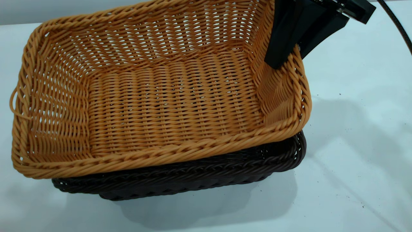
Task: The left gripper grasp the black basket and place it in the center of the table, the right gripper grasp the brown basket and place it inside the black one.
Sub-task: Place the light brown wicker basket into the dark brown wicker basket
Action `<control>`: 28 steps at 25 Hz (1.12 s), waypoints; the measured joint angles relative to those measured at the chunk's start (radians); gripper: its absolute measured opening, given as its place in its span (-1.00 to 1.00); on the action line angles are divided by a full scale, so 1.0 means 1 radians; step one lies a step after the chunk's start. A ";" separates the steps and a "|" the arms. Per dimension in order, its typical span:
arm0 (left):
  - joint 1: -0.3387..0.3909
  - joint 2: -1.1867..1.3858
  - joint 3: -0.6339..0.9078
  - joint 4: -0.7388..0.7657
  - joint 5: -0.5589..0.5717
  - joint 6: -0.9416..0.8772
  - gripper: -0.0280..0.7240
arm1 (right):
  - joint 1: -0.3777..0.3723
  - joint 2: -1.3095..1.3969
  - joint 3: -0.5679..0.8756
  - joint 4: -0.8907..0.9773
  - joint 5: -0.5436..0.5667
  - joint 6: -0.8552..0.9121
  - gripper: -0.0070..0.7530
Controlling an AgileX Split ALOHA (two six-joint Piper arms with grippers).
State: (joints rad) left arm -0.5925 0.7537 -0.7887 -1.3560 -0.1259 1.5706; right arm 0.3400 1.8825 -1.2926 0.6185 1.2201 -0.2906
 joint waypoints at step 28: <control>0.000 0.000 0.001 0.001 -0.022 0.000 0.13 | 0.000 0.008 0.049 0.023 -0.002 0.062 -0.69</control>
State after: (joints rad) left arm -0.5925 0.7537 -0.7878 -1.3549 -0.1481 1.5706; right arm 0.3400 1.8904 -1.2431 0.6414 1.2183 -0.2281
